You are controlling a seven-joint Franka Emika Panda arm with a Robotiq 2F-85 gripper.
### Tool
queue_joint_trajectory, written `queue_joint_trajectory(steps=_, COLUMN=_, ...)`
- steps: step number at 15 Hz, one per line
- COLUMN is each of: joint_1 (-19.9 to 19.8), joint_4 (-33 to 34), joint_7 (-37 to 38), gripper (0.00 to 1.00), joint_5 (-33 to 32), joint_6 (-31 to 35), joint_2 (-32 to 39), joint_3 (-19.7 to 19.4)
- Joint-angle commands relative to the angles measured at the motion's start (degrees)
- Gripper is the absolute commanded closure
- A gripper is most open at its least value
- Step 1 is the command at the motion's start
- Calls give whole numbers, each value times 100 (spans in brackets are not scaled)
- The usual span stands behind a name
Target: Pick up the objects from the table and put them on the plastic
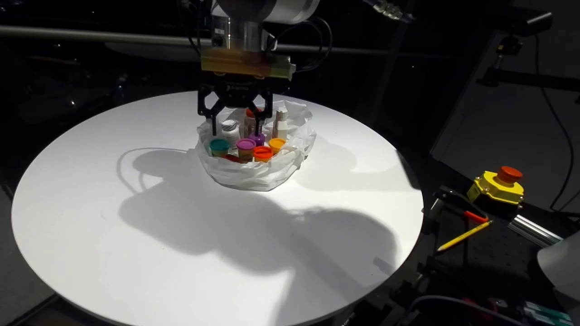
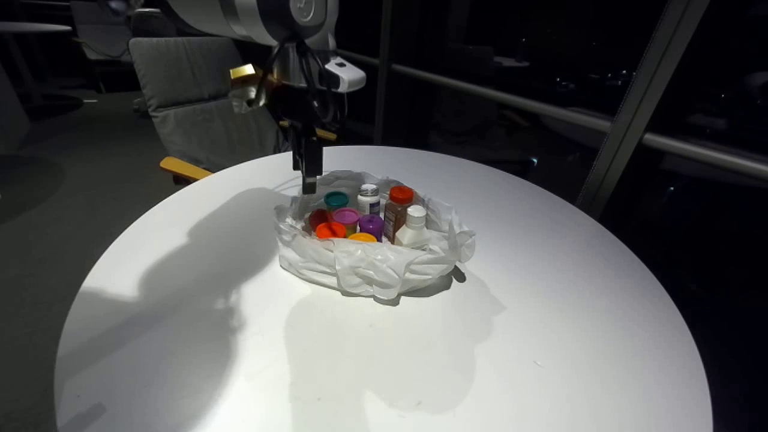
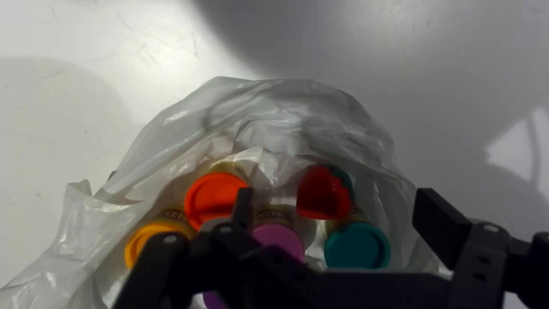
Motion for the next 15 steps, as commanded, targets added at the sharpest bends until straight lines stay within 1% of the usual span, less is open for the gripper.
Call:
queue_joint_trajectory(steps=1, joint_1=-147, joint_4=-989, joint_7=-386, gripper=0, joint_5=6, joint_6=-615, joint_2=-1298, joint_3=118)
queue_joint_trajectory(steps=2, joint_1=-206, joint_4=-1153, joint_7=-604, gripper=0, joint_5=8, joint_6=-999, joint_2=-1573, joint_3=163)
queue_joint_trajectory(steps=4, joint_1=-306, joint_4=-1533, joint_7=-1075, gripper=0, joint_5=16, joint_6=-1551, joint_2=-2161, joint_3=209)
queue_joint_trajectory(steps=7, joint_1=-406, joint_4=-2222, joint_7=-1490, gripper=0, joint_5=-67, joint_6=-2026, joint_2=-3127, joint_3=220)
queue_joint_trajectory(steps=9, joint_1=-481, joint_4=-2682, joint_7=-1755, gripper=0, joint_5=-63, joint_6=-2188, joint_2=-3786, joint_3=256)
queue_joint_trajectory(steps=10, joint_1=-498, joint_4=-2029, joint_7=-1490, gripper=0, joint_5=-24, joint_6=-2118, joint_2=-2959, joint_3=284)
queue_joint_trajectory(steps=12, joint_1=-564, joint_4=-2420, joint_7=-1641, gripper=0, joint_5=-8, joint_6=-2189, joint_2=-3481, joint_3=326)
queue_joint_trajectory(steps=15, joint_1=-582, joint_4=-2630, joint_7=-1679, gripper=0, joint_5=1, joint_6=-2189, joint_2=-3706, joint_3=355)
